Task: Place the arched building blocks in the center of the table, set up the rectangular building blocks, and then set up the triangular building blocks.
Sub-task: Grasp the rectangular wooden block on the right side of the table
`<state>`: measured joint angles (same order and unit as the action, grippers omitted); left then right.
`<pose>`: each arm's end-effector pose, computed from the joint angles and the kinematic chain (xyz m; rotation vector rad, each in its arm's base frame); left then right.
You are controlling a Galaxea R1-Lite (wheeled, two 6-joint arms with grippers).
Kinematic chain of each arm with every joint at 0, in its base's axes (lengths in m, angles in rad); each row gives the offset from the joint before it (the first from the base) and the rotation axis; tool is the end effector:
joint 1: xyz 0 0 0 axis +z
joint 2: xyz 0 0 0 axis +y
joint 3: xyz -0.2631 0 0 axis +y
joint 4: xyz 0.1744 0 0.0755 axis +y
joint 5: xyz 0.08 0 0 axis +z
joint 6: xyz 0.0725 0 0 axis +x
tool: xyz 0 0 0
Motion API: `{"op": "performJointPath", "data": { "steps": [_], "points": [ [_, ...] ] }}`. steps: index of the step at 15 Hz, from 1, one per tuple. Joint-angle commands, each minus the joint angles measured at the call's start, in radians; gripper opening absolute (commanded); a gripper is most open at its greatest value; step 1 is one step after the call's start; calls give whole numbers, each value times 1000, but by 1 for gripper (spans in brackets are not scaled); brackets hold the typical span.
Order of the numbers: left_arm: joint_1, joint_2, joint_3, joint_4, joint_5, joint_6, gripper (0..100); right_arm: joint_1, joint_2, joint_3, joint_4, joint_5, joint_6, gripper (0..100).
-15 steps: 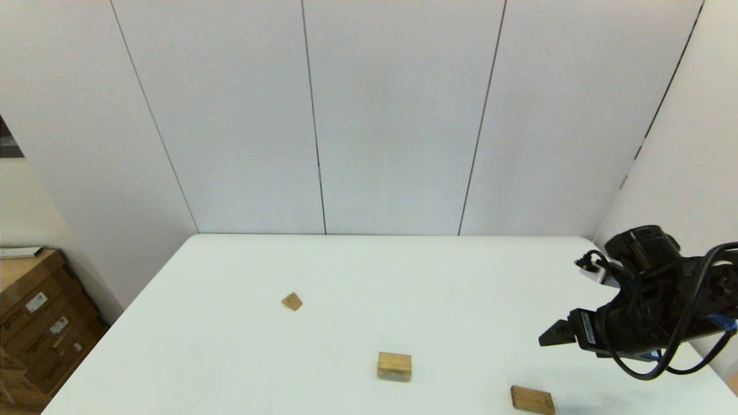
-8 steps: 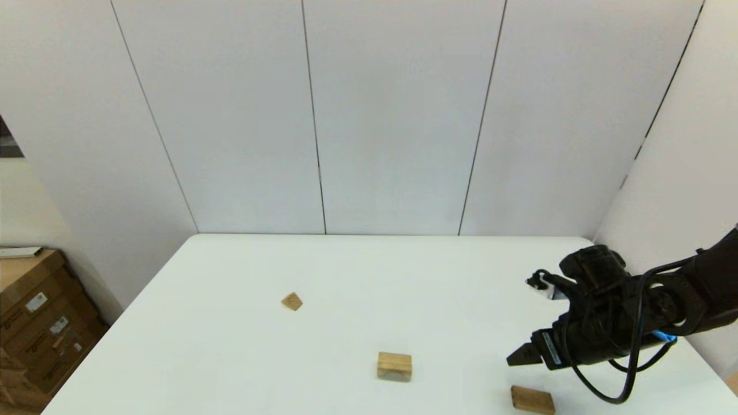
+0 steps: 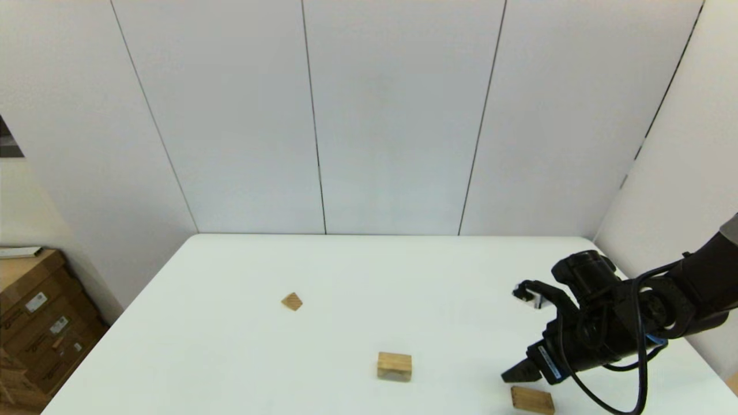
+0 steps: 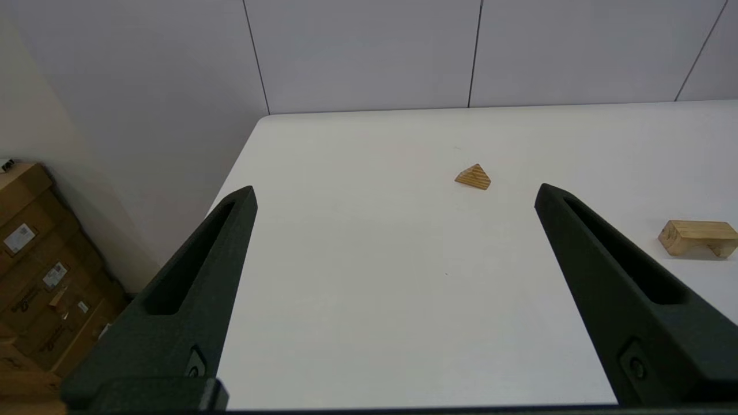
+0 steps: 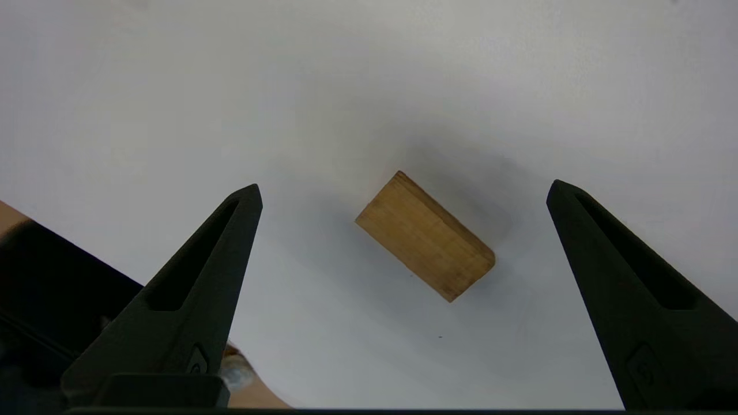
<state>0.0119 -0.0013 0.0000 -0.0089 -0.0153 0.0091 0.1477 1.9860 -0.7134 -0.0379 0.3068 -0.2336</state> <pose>0.0637 -0.0004 0.0769 0.0092 -0.0102 -0.0034 0.2725 0.0627 -0.0445 -0.1008 1.1859 0.5367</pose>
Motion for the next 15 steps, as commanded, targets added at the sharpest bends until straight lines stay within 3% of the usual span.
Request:
{"op": "performJointPath", "data": {
  "steps": [1, 4, 9, 13, 15],
  "points": [
    [0, 1, 3, 0, 0, 0, 100, -11, -1, -3, 3, 6, -130, 100],
    [0, 1, 3, 0, 0, 0, 100, -11, -1, -3, 7, 40, -228, 100],
    [0, 1, 2, 0, 0, 0, 100, -13, 24, -8, 18, 40, -431, 100],
    [0, 1, 2, 0, 2, 0, 100, -22, 34, -8, 21, 37, -510, 100],
    [0, 1, 2, 0, 0, 0, 100, -22, 33, -12, 62, 31, -549, 100]
  ]
}}
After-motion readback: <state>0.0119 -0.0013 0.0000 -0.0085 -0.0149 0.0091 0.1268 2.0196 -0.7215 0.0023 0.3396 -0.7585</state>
